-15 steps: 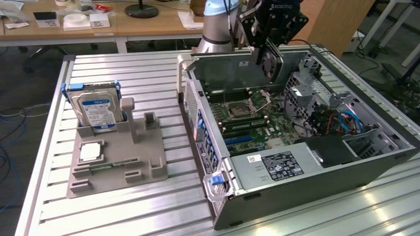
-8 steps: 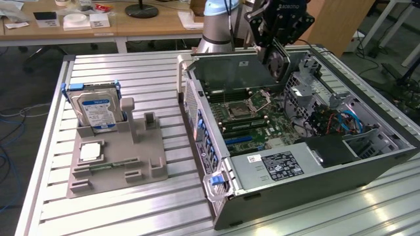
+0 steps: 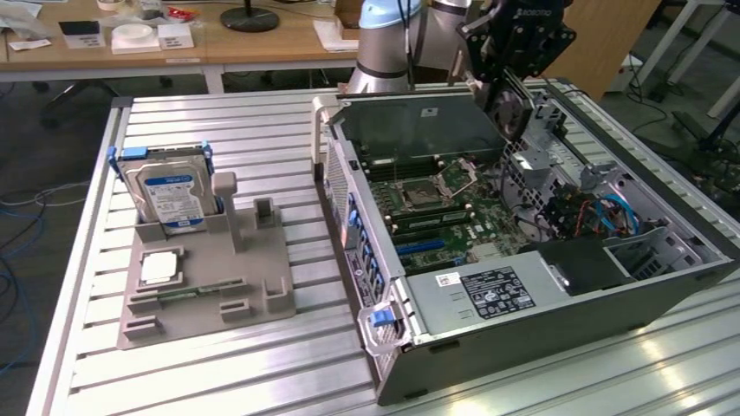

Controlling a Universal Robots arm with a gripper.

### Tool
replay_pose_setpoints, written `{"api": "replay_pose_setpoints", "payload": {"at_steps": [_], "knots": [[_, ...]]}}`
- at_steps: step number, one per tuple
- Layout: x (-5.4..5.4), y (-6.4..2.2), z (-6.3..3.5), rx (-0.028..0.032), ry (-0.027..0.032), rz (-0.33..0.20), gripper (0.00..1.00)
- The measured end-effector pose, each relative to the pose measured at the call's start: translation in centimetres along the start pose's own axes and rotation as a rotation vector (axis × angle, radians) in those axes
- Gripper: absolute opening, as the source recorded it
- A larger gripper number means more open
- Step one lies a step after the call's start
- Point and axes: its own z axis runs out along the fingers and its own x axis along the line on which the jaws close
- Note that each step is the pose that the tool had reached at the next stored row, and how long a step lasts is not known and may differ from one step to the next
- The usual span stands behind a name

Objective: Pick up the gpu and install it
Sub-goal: 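Pick up the gpu and move the gpu toward the slot, then insert the gpu into the slot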

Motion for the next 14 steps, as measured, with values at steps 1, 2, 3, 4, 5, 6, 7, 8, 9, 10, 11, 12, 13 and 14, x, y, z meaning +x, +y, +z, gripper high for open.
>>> {"api": "replay_pose_setpoints", "payload": {"at_steps": [1, 2, 3, 4, 5, 6, 7, 8, 9, 10, 11, 12, 13, 14], "knots": [[-0.38, 0.00, 0.01, 0.0000, 0.0001, 0.000, 0.28], [-0.59, 0.00, 0.02, 0.0001, 0.0002, 0.000, 0.28], [-0.67, 0.00, 0.02, 0.0001, 0.0001, -0.001, 0.28], [-0.66, 0.00, 0.02, 0.0001, 0.0002, 0.000, 0.28], [-0.67, 0.01, 0.02, 0.0001, 0.0002, 0.000, 0.28], [-0.67, 0.01, 0.03, 0.0000, 0.0001, 0.000, 0.28], [-0.67, 0.01, 0.03, 0.0000, 0.0001, 0.000, 0.28], [-0.67, 0.01, 0.03, 0.0000, 0.0002, 0.000, 0.28], [-0.67, 0.01, 0.03, 0.0001, 0.0001, 0.000, 0.28], [-0.67, 0.01, 0.02, 0.0001, 0.0002, 0.000, 0.28], [-0.67, 0.01, 0.03, 0.0001, 0.0001, 0.000, 0.28], [-0.67, 0.01, 0.03, 0.0000, 0.0001, 0.000, 0.28], [-0.67, 0.01, 0.03, 0.0001, 0.0001, 0.000, 0.28], [-0.67, 0.01, 0.03, 0.0000, 0.0001, 0.000, 0.28]]}}
